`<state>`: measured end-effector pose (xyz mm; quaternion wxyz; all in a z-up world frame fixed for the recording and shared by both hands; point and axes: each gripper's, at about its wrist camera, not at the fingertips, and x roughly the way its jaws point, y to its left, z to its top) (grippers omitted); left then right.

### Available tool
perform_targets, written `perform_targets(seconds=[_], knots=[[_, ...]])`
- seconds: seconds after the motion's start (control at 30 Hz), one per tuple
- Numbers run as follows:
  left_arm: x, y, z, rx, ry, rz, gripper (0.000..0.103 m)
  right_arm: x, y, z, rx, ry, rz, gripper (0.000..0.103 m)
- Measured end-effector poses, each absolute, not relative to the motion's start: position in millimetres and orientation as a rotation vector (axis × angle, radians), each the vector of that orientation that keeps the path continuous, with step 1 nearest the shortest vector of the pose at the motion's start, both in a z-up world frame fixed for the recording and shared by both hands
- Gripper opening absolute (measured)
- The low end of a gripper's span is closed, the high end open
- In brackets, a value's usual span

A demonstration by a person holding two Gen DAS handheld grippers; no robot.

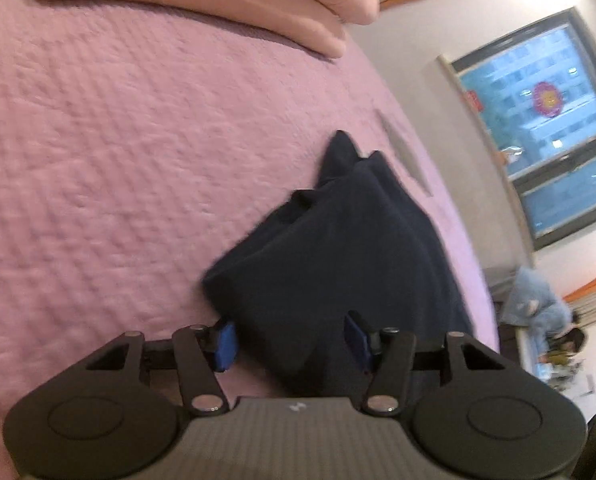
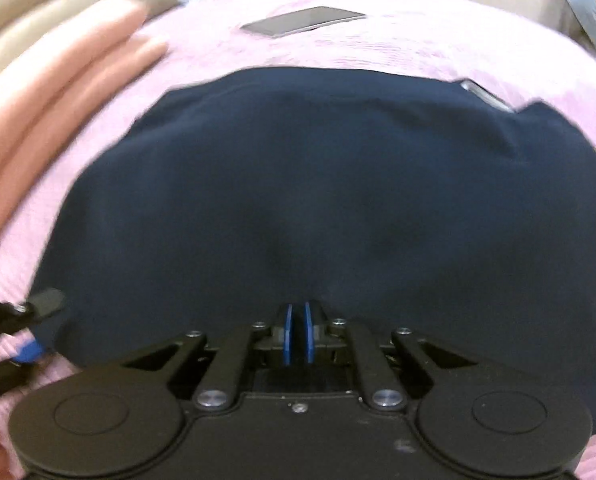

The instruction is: Fold large clothes

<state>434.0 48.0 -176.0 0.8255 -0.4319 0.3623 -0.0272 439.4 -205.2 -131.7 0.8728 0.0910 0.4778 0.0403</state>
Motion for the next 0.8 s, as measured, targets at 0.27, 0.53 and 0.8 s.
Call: perform_targets(seconds=[0.27,0.53,0.8], knots=[[471.7,27.5,-196.1,-1.079,0.652,-0.135,0.046,429.2,-221.9,-112.2,0.245,0.925,0.101,0.005],[484.8,-8.5,-143.6,-0.825,0.616,-0.178,0.009,425.5,-225.8,-141.6,0.289,0.934,0.136,0.006],[505.9,-134.8,-61.7,-0.512,0.507,-0.624,0.009,413.0,-271.4,-146.9,0.588,0.893,0.164,0.003]])
